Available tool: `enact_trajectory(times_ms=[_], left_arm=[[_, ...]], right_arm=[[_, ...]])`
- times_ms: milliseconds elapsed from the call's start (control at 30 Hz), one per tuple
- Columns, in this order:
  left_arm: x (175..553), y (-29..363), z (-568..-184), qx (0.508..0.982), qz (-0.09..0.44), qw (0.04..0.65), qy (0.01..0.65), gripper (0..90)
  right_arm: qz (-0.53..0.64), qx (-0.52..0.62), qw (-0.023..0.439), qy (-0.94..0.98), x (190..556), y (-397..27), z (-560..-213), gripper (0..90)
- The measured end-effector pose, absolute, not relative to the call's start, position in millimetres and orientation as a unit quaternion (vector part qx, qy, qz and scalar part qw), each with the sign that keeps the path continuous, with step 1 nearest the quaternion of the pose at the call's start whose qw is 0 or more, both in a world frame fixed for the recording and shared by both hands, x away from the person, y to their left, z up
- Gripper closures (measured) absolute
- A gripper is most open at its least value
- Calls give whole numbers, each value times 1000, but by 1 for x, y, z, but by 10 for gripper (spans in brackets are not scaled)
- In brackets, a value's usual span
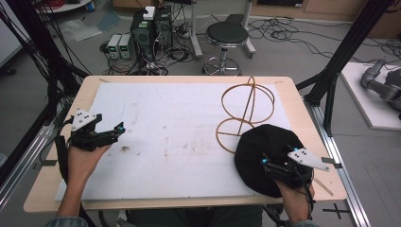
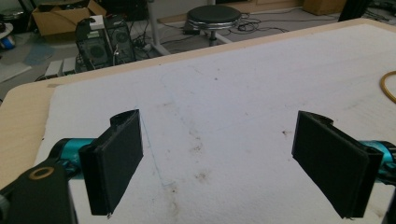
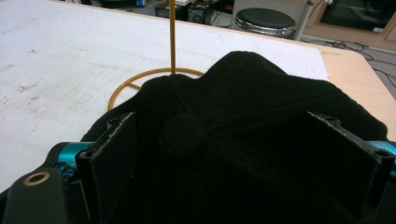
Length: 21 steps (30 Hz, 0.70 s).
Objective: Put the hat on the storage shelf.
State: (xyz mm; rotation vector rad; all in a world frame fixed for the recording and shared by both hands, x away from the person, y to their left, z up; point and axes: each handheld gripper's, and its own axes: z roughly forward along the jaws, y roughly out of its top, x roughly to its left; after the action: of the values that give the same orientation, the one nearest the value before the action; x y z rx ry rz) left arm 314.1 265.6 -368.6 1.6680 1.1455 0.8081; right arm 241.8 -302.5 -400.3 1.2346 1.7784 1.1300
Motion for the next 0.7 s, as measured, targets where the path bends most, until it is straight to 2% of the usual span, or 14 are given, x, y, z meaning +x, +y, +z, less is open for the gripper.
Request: enact_trajectory(times_ms=[267, 300, 367, 533, 700], left_arm=[[314, 266, -369, 678, 330, 461, 468, 167], [314, 266, -369, 678, 330, 461, 468, 167], [314, 266, -368, 677, 330, 462, 469, 167], [314, 266, -369, 678, 330, 460, 468, 168], [314, 265, -370, 678, 330, 459, 469, 169]], right_arm=[[430, 480, 344, 683, 244, -303, -403, 203], [432, 483, 338, 682, 244, -305, -403, 268], [435, 484, 336, 681, 243, -305, -403, 304], [432, 474, 337, 689, 243, -303, -404, 461], [434, 473, 337, 689, 241, -304, -404, 564]])
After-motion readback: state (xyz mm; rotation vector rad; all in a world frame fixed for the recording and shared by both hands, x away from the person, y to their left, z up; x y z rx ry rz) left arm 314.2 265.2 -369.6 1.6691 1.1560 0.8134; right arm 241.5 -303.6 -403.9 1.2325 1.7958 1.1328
